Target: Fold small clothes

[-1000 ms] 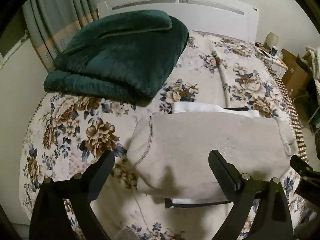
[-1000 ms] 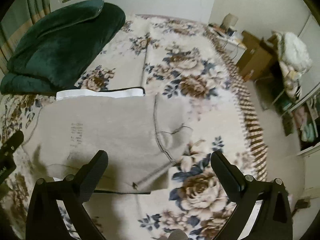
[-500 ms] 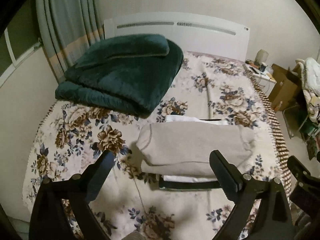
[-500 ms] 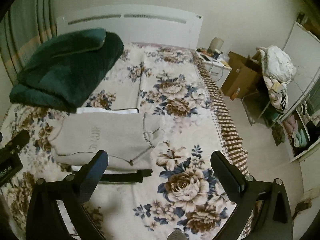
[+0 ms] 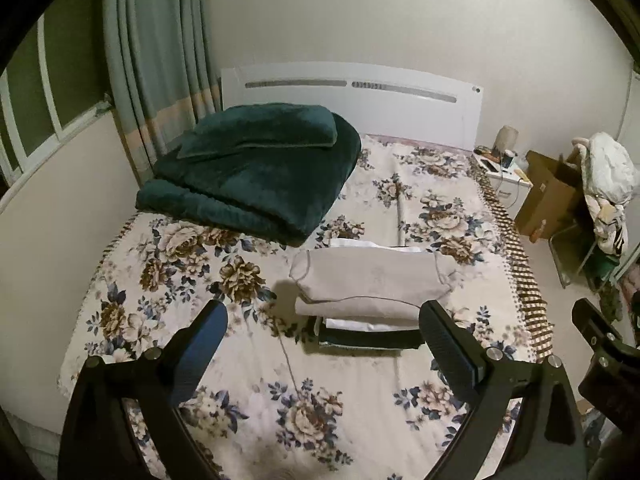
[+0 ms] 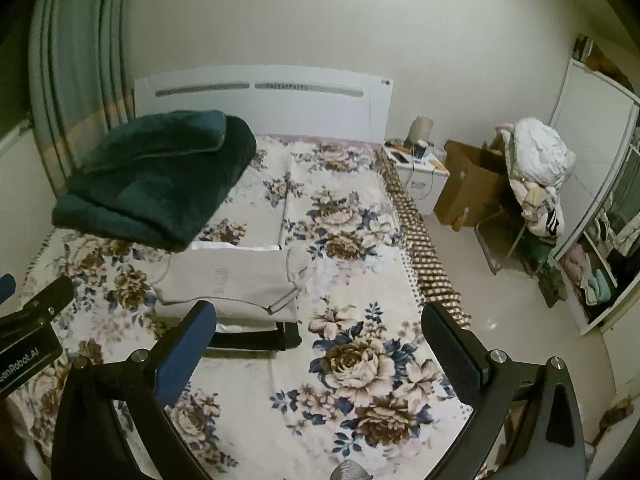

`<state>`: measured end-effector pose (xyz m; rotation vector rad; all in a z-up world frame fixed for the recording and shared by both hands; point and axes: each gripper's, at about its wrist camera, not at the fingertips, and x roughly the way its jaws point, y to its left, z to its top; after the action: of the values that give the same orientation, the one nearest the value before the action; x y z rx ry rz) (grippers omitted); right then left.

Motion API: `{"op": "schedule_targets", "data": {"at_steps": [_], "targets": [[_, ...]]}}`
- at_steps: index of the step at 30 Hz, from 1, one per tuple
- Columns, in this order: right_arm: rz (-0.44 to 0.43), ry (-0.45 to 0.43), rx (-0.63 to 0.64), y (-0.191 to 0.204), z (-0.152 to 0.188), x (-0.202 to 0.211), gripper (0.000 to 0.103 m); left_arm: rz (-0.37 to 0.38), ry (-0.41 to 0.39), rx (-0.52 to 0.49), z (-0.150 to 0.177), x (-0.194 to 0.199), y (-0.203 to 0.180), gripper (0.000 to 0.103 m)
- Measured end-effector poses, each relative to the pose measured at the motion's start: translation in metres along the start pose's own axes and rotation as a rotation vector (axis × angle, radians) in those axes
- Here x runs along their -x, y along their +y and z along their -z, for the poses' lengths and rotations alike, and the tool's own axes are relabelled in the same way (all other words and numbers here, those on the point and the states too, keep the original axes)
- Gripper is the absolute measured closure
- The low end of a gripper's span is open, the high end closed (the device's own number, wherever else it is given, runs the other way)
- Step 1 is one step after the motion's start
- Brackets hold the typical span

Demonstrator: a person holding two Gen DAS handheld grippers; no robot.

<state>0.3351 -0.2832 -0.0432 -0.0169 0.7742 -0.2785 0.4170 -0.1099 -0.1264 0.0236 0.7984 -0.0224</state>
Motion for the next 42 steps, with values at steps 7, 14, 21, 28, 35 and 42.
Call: {"op": "schedule_targets", "data": {"at_steps": [7,14,21,28,35,42], "targets": [[-0.020,-0.068,-0.018,-0.016,0.009,0.078,0.000,-0.007,-0.062,-0.026,0.009,0.061,-0.001,0.005],[-0.047,-0.105,-0.041,-0.026,0.018,0.137,0.000,0.002,-0.089,-0.022,0.019,0.100,0.001,0.005],[-0.050,-0.126,-0.044,-0.032,0.024,0.168,0.000,0.005,-0.096,-0.002,0.029,0.120,0.005,0.003],[-0.043,-0.137,-0.038,-0.030,0.026,0.176,0.000,0.006,-0.099,0.006,0.034,0.127,0.008,0.000],[-0.066,-0.139,-0.039,-0.028,0.023,0.184,0.000,-0.003,-0.108,0.003,0.037,0.132,0.008,0.000],[-0.076,-0.139,-0.035,-0.028,0.019,0.181,0.000,-0.001,-0.108,0.002,0.037,0.133,0.008,0.000]]}}
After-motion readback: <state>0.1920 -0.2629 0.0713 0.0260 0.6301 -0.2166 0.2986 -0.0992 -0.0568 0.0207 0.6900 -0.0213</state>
